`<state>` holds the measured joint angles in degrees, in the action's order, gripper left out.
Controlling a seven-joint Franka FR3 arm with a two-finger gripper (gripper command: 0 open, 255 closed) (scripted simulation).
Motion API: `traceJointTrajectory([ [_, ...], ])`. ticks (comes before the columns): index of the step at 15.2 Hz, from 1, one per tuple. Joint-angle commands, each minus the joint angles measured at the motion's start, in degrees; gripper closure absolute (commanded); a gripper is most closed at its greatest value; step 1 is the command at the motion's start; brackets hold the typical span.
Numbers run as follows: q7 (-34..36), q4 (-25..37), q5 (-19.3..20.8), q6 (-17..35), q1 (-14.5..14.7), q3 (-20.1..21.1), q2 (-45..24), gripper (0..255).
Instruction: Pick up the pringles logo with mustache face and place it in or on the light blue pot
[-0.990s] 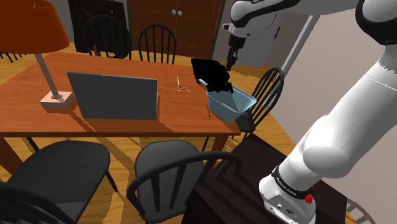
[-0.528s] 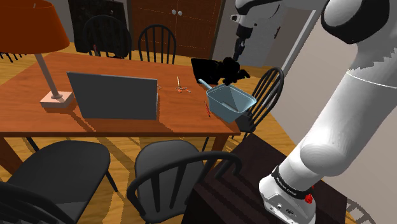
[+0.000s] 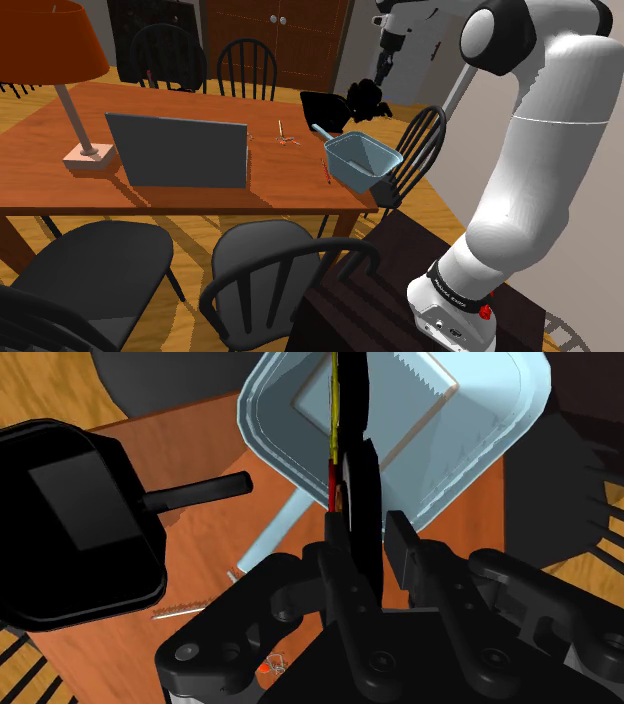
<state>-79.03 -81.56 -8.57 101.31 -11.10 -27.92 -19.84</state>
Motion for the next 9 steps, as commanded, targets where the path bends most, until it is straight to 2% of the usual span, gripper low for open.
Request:
traceJointTrajectory([
  [1, -0.16, -1.2, -0.09, 1.35, 0.03, 0.04, -0.11, 255],
  [9, -0.44, -6.96, -0.4, 7.36, 0.45, 0.29, -0.44, 255],
])
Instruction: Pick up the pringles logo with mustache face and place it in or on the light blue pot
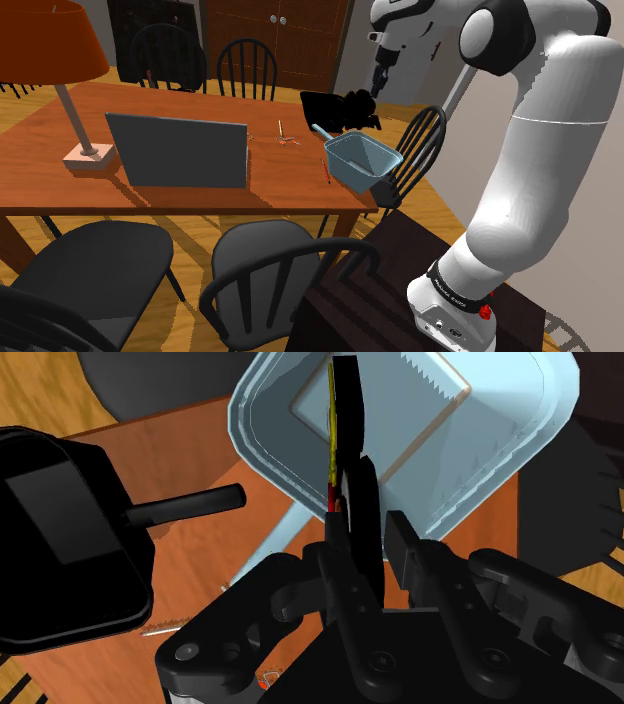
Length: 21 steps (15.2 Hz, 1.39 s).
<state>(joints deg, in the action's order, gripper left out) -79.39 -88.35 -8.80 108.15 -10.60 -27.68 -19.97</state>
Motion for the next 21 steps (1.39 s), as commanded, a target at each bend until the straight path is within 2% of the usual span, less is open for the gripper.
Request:
traceJointTrajectory([
  [1, -0.12, -0.8, -0.23, 1.24, -0.03, 0.09, -0.41, 255],
  [15, -1.2, -7.92, -1.94, 10.81, -0.13, 0.91, -3.18, 255],
  [21, -1.23, -8.05, -1.99, 11.01, -0.14, 0.94, -3.27, 255],
])
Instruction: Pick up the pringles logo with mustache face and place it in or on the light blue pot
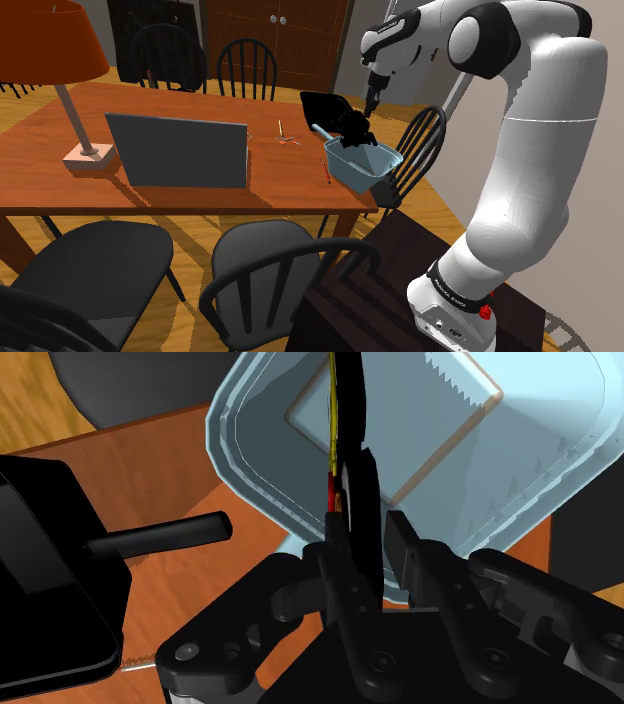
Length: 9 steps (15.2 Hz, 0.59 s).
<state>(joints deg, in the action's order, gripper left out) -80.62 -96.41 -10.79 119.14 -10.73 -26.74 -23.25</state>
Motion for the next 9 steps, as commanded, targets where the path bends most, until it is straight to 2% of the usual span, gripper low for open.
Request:
traceJointTrajectory([
  [1, 0.0, 0.01, 0.0, 0.02, 0.0, 0.0, 0.01, 255],
  [2, 0.0, 0.01, 0.0, 0.02, 0.0, 0.0, 0.01, 255],
  [3, 0.0, 0.01, 0.0, 0.03, 0.0, 0.0, 0.01, 0],
  [8, 0.0, 0.01, 0.0, 0.02, 0.0, 0.0, 0.01, 0],
  [9, 0.28, 0.91, 0.43, -1.56, 0.13, -0.21, 0.78, 0],
])
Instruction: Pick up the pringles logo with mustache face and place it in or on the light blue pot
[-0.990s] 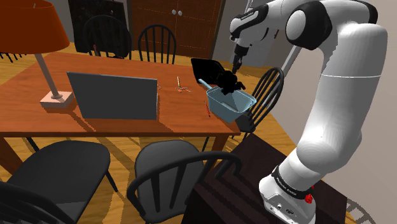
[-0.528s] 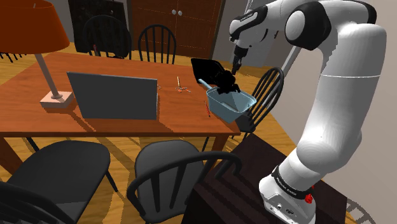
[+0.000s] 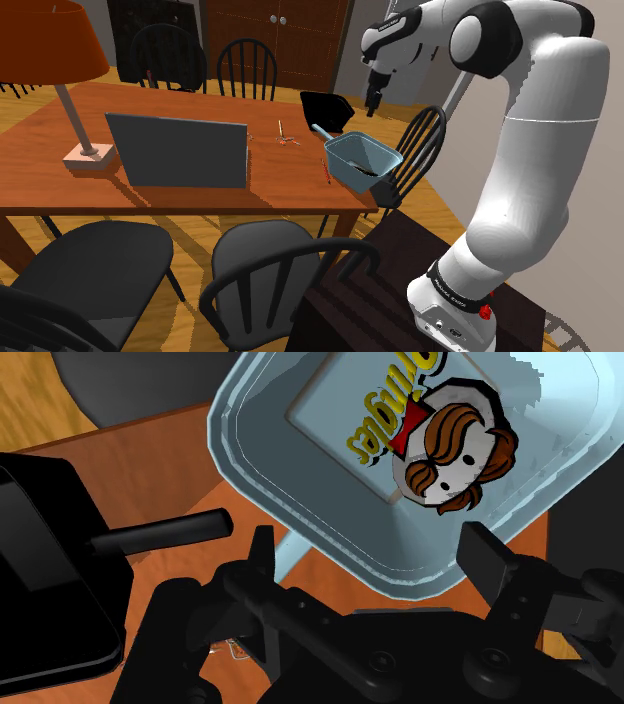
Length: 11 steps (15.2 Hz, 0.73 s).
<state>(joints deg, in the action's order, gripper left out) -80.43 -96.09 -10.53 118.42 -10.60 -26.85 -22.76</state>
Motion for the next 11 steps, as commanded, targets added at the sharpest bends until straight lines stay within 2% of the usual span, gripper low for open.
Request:
traceJointTrajectory([
  [1, 0.34, 1.58, 0.57, -2.46, 0.11, -0.28, 0.99, 0],
  [3, 0.75, 3.58, 1.21, -5.42, 0.24, -0.55, 2.07, 0],
  [11, 0.75, 3.58, 1.21, -5.42, 0.23, -0.55, 2.07, 0],
])
